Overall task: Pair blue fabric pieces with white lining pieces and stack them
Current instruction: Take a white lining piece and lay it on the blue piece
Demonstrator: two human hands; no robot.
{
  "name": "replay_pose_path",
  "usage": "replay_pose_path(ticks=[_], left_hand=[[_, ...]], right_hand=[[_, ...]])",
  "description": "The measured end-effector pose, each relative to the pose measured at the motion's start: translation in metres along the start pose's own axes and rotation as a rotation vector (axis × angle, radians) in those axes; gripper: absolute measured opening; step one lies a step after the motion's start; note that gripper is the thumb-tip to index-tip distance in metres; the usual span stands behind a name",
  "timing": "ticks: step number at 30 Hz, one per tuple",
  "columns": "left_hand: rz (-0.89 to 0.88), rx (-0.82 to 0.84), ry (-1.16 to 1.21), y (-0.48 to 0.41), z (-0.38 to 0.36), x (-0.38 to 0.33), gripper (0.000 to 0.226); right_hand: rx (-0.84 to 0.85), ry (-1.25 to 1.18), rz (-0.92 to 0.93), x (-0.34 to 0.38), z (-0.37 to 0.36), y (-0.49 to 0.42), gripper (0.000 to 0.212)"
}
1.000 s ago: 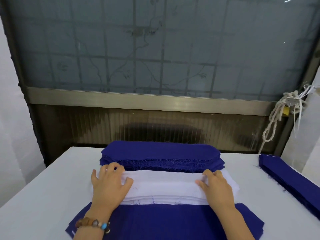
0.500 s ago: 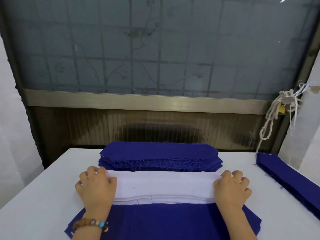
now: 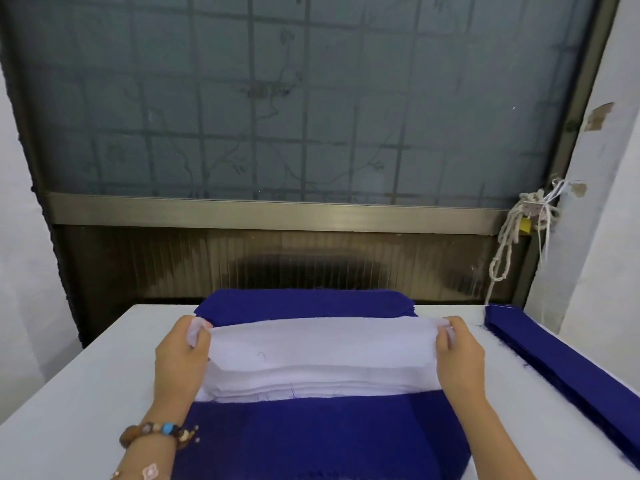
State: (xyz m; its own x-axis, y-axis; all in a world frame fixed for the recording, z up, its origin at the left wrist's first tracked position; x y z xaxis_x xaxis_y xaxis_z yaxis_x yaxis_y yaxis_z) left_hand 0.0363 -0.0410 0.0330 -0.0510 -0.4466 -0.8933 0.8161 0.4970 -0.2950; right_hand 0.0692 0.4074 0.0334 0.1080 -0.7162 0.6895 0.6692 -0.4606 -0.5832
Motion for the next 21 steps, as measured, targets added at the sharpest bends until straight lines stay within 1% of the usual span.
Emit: replay_pose_path(ticks=[3, 5, 11, 14, 17, 19, 21], left_hand=[[0.032, -0.018, 0.003, 0.006, 0.013, 0.002, 0.011], [0.049, -0.011, -0.033, 0.013, 0.021, 0.006, 0.011], [0.068, 0.049, -0.266, 0.043, 0.040, 0.020, 0.011], [0.077, 0.093, -0.304, 0.059, 0.040, 0.027, 0.006], [0.073, 0.120, -0.266, 0.072, 0.039, 0.035, 0.011], [0.079, 0.117, -0.315, 0.075, 0.040, 0.038, 0.010], [0.117, 0.133, -0.400, 0.075, 0.039, 0.044, 0.023]], right_hand=[[0.012, -0.045, -0.026, -0.005, 0.011, 0.007, 0.009], [0.056, -0.038, -0.033, -0.010, 0.014, 0.016, 0.009], [0.186, 0.017, -0.049, -0.028, 0.021, 0.048, 0.011], [0.216, 0.053, -0.037, -0.035, 0.022, 0.064, 0.011], [0.294, 0.112, -0.041, -0.042, 0.018, 0.076, 0.010], [0.310, 0.121, -0.069, -0.045, 0.018, 0.078, 0.013], [0.306, 0.114, -0.081, -0.046, 0.018, 0.079, 0.018]])
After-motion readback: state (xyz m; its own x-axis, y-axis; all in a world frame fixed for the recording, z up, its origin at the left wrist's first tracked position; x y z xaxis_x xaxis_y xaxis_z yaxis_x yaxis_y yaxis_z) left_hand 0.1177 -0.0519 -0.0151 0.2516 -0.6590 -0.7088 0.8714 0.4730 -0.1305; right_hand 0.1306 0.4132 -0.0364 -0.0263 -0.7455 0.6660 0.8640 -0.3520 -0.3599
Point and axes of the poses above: each hand's wrist, its own y-axis away from the middle knuckle, its own z-axis out of the back of the hand, x = y × z, the point moved 8 cm from there along -y, towards the middle knuckle, and after that the axes turned 9 degrees about z, right-handed, at the moved point
